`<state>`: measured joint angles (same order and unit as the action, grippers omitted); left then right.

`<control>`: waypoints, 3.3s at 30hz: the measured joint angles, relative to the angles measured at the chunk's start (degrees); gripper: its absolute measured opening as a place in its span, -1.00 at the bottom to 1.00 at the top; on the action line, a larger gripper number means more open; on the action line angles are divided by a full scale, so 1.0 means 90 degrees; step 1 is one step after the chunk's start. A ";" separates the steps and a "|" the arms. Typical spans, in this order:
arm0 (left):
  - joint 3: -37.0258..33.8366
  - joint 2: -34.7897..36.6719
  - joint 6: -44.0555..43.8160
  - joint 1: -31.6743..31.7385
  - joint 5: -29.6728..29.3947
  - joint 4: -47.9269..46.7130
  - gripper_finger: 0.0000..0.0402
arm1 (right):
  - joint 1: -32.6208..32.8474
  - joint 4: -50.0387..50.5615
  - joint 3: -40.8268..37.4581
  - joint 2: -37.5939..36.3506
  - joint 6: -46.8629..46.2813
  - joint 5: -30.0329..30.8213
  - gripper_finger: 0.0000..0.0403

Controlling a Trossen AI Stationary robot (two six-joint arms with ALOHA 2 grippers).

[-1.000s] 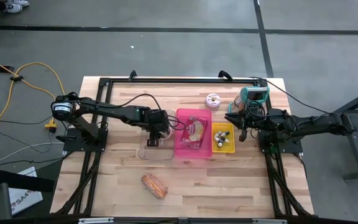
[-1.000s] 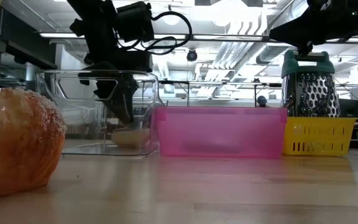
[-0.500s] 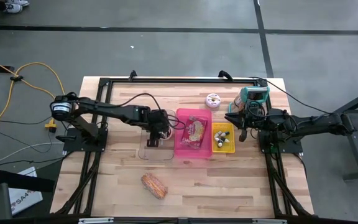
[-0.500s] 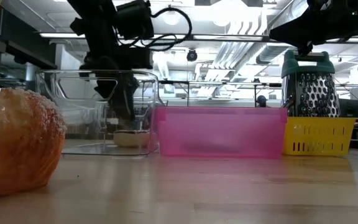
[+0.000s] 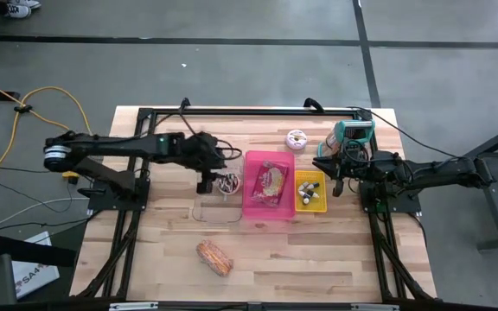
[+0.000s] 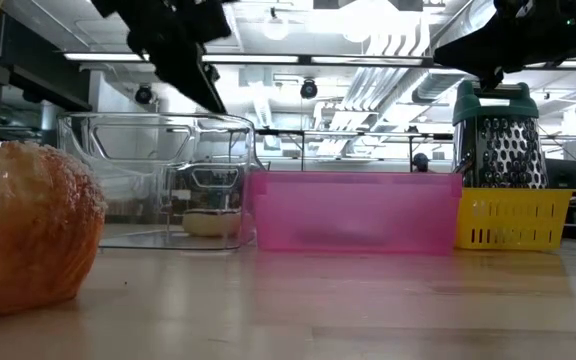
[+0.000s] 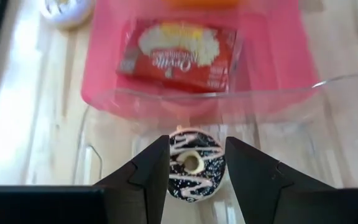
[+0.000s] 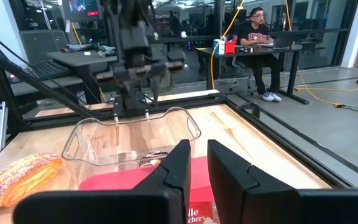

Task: Pick & Place Food Item
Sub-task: Put the brown donut into the transparent bin

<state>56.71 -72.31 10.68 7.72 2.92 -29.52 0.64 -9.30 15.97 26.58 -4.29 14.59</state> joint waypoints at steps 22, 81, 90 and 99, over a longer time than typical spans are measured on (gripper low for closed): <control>0.0002 0.0386 -0.0021 -0.1109 0.0002 0.0003 -0.25 | -0.0002 -0.0005 0.0000 -0.0001 0.0000 0.0002 -0.78; 0.0007 0.0345 -0.0578 -0.3807 0.0201 0.0048 0.26 | 0.0000 -0.0007 0.0000 -0.0001 0.0000 0.0000 -0.78; 0.0007 -0.0137 -0.0832 -0.3780 0.0197 0.0036 0.54 | -0.0002 0.0002 0.0000 0.0001 0.0000 0.0002 -0.78; 0.0007 -0.0498 -0.0622 -0.3842 0.0187 0.0038 0.55 | 0.0000 0.0002 0.0000 0.0000 0.0000 0.0000 -0.78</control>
<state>56.77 -76.79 5.08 -26.86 4.60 -29.18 0.64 -9.28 15.97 26.58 -4.29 14.59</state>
